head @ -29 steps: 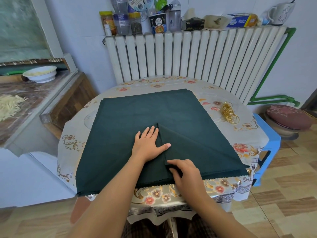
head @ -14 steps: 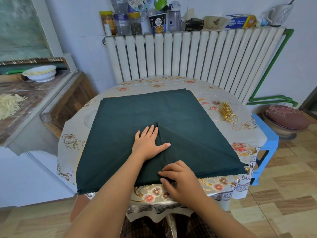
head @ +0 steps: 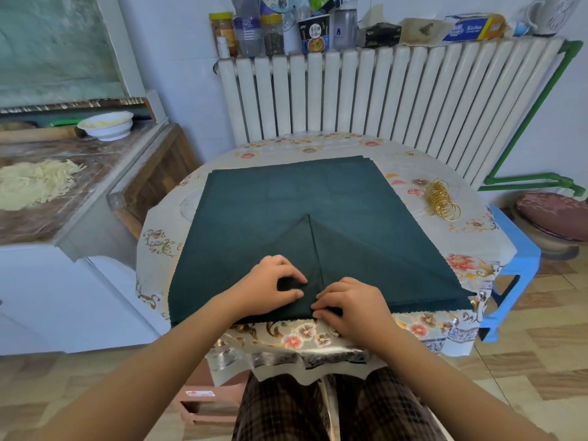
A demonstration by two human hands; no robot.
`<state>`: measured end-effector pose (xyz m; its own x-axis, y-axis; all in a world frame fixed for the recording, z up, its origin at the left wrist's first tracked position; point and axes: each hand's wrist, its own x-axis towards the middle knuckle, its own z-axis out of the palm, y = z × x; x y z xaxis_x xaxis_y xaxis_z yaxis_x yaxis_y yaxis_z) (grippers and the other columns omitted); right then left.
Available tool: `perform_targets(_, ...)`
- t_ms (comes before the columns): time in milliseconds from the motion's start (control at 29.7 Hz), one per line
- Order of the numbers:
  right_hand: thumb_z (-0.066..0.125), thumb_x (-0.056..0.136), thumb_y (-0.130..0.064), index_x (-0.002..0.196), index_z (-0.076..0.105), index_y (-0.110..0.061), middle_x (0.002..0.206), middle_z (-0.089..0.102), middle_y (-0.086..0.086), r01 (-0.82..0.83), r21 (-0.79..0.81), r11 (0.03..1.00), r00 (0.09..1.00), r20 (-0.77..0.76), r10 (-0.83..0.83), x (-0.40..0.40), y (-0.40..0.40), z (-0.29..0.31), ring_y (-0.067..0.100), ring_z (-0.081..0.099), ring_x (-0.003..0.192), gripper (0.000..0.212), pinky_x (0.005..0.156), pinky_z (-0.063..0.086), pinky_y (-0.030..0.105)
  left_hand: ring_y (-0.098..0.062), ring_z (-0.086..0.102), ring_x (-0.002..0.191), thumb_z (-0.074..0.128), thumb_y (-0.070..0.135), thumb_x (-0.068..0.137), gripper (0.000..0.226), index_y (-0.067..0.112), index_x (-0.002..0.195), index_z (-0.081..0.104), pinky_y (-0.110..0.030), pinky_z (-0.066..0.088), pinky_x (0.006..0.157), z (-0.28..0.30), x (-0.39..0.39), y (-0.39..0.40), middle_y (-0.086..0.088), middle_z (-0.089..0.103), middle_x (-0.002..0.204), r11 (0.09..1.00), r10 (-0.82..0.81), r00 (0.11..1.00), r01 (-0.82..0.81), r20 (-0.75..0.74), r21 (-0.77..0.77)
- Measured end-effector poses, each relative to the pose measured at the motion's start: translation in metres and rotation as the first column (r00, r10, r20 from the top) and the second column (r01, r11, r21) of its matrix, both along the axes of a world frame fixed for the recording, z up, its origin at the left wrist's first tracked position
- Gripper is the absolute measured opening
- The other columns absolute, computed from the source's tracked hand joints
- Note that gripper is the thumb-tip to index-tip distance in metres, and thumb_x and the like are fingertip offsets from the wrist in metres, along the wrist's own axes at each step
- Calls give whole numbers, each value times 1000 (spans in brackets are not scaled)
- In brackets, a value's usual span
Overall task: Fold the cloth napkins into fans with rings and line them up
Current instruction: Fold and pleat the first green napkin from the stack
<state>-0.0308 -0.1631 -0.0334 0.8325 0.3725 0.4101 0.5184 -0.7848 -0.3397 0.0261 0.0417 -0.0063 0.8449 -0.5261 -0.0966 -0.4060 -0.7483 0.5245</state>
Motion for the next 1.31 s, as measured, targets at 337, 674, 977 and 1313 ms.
perform_targets(337, 68, 72, -32, 67, 68, -31, 70, 64, -18, 53, -44, 998, 997, 67, -50, 0, 6, -2, 7, 59, 64, 5, 43, 40, 18, 0, 38, 130, 65, 35, 89, 28, 37, 117, 66, -24, 31, 110, 16, -25, 23, 18, 45, 141, 986, -92, 996, 92, -7, 139)
perform_targets(674, 60, 86, -45, 91, 68, -33, 86, 67, -15, 90, -77, 993, 991, -91, -96, -1, 7, 8, 6, 58, 86, 15, 61, 41, 23, -14, 58, 105, 47, 9, 87, 38, 23, 118, 65, -35, 48, 93, 38, -19, 18, 6, 63, 121, 944, -94, 995, 101, -36, 315)
perform_targets(977, 56, 90, -41, 86, 69, -29, 81, 66, -13, 182, -41, 982, 979, -89, -185, -1, 14, 9, 7, 59, 83, 18, 57, 36, 20, -19, 58, 94, 52, 8, 88, 31, 23, 112, 65, -29, 49, 76, 79, 4, 15, 0, 63, 108, 797, -72, 992, 118, -102, 593)
perform_targets(1313, 77, 75, -33, 75, 66, -33, 64, 62, -19, 327, 112, 938, 945, -19, -327, -7, 20, -3, 0, 57, 62, 11, 50, 25, 5, -15, 59, 89, 72, 13, 81, 14, 25, 85, 67, -26, 42, 74, 119, 80, 11, 7, 63, 90, 884, 114, 990, -136, 78, 447)
